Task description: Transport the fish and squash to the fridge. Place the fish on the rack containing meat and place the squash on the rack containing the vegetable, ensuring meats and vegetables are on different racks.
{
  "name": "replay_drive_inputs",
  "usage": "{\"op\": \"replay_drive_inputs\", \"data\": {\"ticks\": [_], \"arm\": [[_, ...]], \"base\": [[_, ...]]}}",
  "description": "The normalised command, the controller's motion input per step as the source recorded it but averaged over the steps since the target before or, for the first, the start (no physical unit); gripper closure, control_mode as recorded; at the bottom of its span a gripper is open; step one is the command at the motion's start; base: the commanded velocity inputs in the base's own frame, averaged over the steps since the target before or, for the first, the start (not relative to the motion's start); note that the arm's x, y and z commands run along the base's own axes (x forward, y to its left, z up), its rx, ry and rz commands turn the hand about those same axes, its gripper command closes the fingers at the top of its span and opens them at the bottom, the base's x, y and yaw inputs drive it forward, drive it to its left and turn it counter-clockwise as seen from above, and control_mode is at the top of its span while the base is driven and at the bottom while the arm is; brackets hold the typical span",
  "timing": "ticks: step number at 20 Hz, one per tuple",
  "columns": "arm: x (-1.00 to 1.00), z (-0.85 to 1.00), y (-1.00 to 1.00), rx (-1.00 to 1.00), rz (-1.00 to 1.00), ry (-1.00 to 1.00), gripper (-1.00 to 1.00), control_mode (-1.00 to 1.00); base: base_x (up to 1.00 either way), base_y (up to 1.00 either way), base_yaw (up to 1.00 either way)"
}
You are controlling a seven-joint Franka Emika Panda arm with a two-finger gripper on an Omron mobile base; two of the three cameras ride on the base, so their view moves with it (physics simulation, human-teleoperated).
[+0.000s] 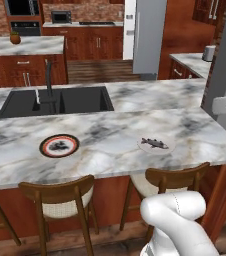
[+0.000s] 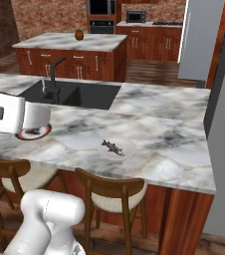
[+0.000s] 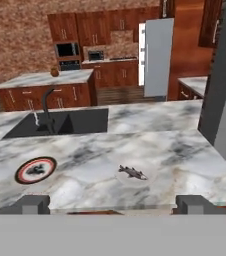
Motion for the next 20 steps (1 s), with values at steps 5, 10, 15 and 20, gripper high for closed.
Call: {"op": "replay_drive_inputs", "data": {"ticks": [5, 10, 15, 20], "arm": [[0.92, -0.34, -0.17, 0.01, 0.12, 0.6, -1.0, -1.0], [0.58, -0.61, -0.28, -0.01, 0.1, 0.37, -1.0, -1.0], [0.62, -0.68, -0.12, -0.02, 0.12, 0.24, -1.0, -1.0], [0.7, -0.6, -0.11, -0.02, 0.11, 0.17, -1.0, -1.0]], "base": [[0.0, 0.0, 0.0], [0.0, 0.0, 0.0], [0.0, 0.0, 0.0], [0.0, 0.0, 0.0]]}}
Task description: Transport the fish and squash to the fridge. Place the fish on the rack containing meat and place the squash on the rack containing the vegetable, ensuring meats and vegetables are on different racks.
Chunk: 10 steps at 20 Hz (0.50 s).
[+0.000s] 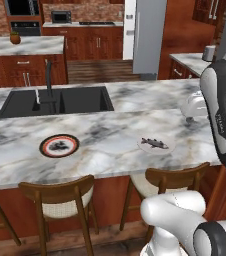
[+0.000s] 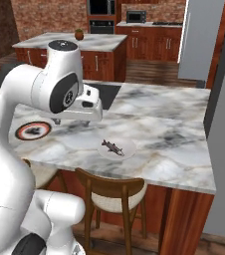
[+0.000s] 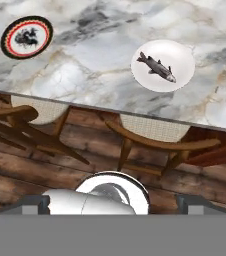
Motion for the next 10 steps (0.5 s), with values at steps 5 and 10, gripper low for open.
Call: {"op": "replay_drive_inputs", "data": {"ticks": [5, 10], "arm": [[0.53, -0.57, -0.21, 0.0, 0.08, 0.09, -1.0, -1.0], [0.53, -0.66, -0.09, -0.01, 0.03, 0.0, -1.0, -1.0]], "base": [[0.0, 0.0, 0.0], [0.0, 0.0, 0.0]]}}
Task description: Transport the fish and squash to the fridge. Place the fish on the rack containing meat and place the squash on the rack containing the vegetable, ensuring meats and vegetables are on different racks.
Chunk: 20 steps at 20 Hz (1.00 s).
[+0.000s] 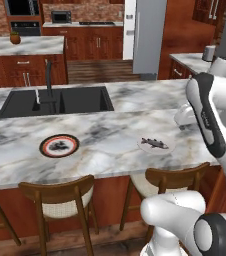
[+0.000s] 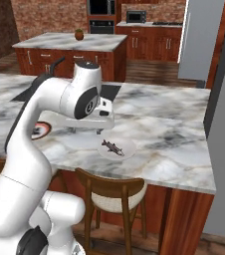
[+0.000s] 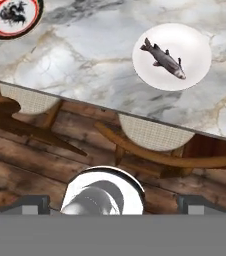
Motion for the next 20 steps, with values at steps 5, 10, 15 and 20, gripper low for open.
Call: {"op": "replay_drive_inputs", "data": {"ticks": [5, 10, 15, 20], "arm": [[0.48, -0.67, 0.0, -0.08, 0.0, 0.0, -1.0, -1.0], [0.43, -0.52, 0.0, -0.1, 0.0, 0.0, -1.0, -1.0], [0.52, -0.3, 0.0, -0.03, 0.0, 0.01, -1.0, -1.0], [0.54, -0.37, 0.0, 0.0, 0.02, 0.03, -1.0, -1.0]], "base": [[0.0, 0.0, 0.0], [0.0, 0.0, 0.0], [0.0, 0.0, 0.0], [0.0, 0.0, 0.0]]}}
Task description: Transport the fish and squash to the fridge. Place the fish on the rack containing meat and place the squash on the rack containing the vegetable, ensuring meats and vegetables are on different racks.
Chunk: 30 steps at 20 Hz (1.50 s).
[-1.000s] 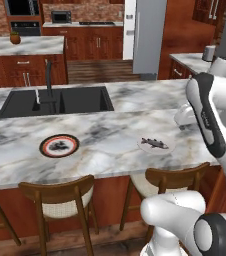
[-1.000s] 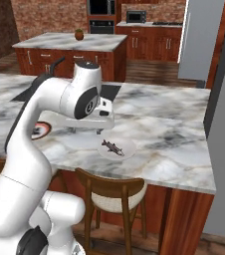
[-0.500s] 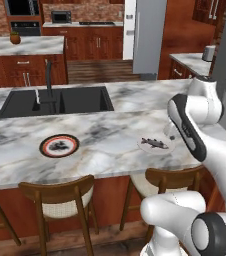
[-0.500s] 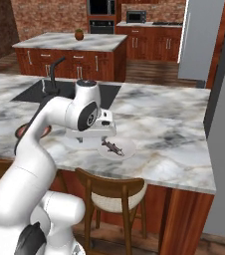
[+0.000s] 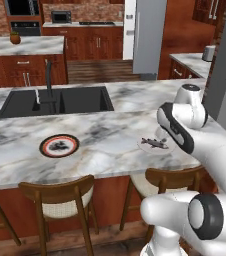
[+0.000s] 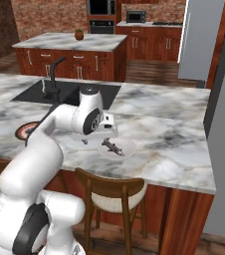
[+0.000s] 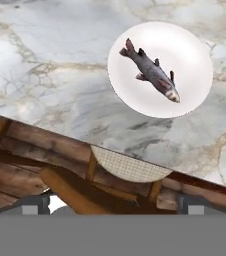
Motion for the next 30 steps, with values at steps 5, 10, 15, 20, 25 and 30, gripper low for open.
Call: {"op": "replay_drive_inputs", "data": {"ticks": [5, 10, 15, 20, 25, 30], "arm": [[0.39, -0.29, -0.13, 0.0, 0.05, 0.04, -1.0, -1.0], [0.4, -0.18, -0.19, 0.0, 0.06, 0.15, -1.0, -1.0], [0.42, -0.19, -0.13, 0.0, 0.09, 0.12, -1.0, -1.0], [0.43, -0.19, -0.06, 0.0, 0.09, 0.09, -1.0, -1.0], [0.35, -0.32, -0.07, 0.0, 0.12, 0.0, -1.0, -1.0], [0.41, -0.38, -0.07, 0.0, 0.11, 0.04, -1.0, -1.0]], "base": [[0.0, 0.0, 0.0], [0.0, 0.0, 0.0], [0.0, 0.0, 0.0], [0.0, 0.0, 0.0], [0.0, 0.0, 0.0], [0.0, 0.0, 0.0]]}}
